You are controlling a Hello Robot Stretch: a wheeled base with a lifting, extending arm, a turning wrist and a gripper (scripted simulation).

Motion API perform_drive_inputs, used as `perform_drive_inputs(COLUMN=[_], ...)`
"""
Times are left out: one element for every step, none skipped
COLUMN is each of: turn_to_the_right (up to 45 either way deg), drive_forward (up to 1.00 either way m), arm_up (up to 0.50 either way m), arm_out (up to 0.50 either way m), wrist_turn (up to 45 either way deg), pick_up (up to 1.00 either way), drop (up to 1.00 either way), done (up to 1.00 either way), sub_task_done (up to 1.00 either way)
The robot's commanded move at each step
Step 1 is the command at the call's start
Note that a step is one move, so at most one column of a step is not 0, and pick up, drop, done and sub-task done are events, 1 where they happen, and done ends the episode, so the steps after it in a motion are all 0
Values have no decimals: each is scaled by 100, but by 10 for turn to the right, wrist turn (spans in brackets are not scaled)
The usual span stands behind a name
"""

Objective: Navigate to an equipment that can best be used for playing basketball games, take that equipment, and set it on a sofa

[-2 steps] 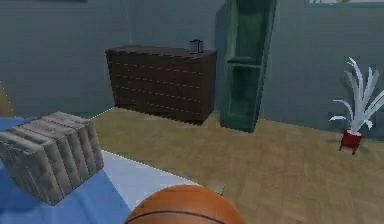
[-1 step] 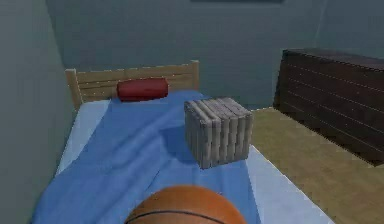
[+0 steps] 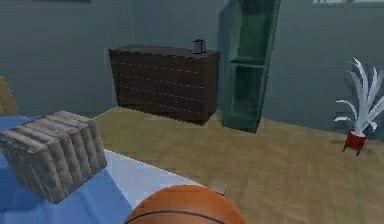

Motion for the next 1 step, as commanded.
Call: perform_drive_inputs(turn_to_the_right=[450], drive_forward=[0], arm_up=[0], arm_out=[0], wrist_turn=[0], pick_up=[0], drop=[0], done=[0], sub_task_done=[0])
